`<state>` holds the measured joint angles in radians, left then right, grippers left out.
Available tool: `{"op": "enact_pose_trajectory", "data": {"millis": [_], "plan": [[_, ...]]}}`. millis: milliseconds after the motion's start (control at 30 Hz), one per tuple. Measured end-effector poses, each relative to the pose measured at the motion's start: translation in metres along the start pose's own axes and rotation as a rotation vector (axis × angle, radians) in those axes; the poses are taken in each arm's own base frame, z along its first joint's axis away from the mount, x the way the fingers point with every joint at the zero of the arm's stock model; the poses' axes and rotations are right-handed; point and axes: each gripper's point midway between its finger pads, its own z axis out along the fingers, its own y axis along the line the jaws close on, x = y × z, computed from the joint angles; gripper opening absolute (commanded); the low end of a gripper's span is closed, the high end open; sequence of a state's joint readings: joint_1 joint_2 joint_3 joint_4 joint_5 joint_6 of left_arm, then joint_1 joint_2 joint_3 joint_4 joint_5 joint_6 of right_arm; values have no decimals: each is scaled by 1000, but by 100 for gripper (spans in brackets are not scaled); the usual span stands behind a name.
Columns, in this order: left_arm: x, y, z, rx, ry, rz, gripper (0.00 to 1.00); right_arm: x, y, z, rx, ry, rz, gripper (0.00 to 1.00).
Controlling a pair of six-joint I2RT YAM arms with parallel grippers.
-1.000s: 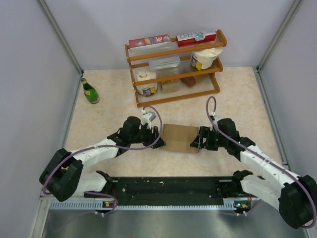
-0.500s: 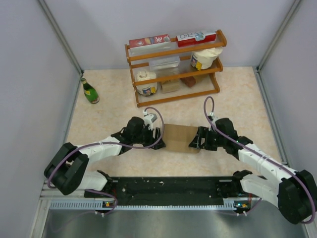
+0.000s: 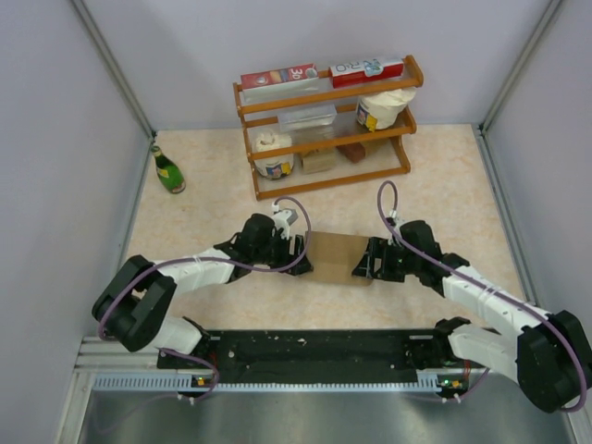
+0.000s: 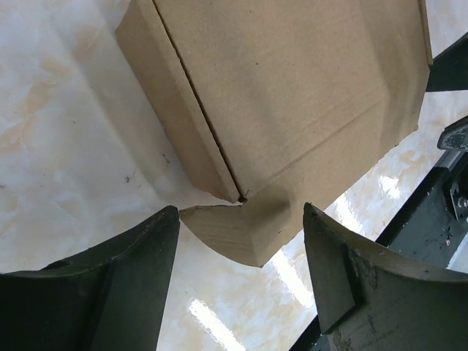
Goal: Fold the paper box
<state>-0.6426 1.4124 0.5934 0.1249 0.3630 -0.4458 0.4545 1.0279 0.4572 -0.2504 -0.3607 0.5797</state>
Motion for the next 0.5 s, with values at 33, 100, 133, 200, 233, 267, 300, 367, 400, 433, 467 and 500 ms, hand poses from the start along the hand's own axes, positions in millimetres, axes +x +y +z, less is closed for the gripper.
{"op": "enact_pose_trajectory", "data": {"millis": [33, 100, 133, 200, 233, 267, 300, 367, 400, 433, 467, 500], "plan": [[2, 0, 1, 4, 7, -2, 73, 0, 0, 0, -1, 1, -1, 79], [4, -1, 2, 13, 16, -3, 73, 1, 0, 1, -1, 4, 0, 78], [4, -2, 2, 17, 19, -4, 73, 1, 0, 2, -1, 7, 1, 78], [4, -3, 2, 27, 21, -3, 73, 1, 0, 3, -5, 9, 1, 77], [4, -4, 2, 31, 22, -2, 72, 0, 1, 3, -8, 8, 0, 76], [5, -5, 1, 34, 23, -2, 72, 0, 1, 4, -12, 6, -1, 75], [5, -5, 1, 37, 24, -2, 71, 0, 2, 4, -14, 7, -2, 75], [5, -6, 1, 44, 27, -1, 70, 0, 3, 5, -23, 11, -2, 74], [6, -7, 2, 49, 28, -1, 70, 0, 4, 5, -28, 11, -3, 74], [6, -8, 2, 55, 32, -1, 69, 1, 4, 5, -32, 12, -3, 73], [7, -8, 2, 58, 35, -2, 68, 1, 5, 5, -34, 14, -3, 73], [7, -9, 2, 61, 38, -2, 68, 1, 5, 5, -37, 15, -3, 73]]}}
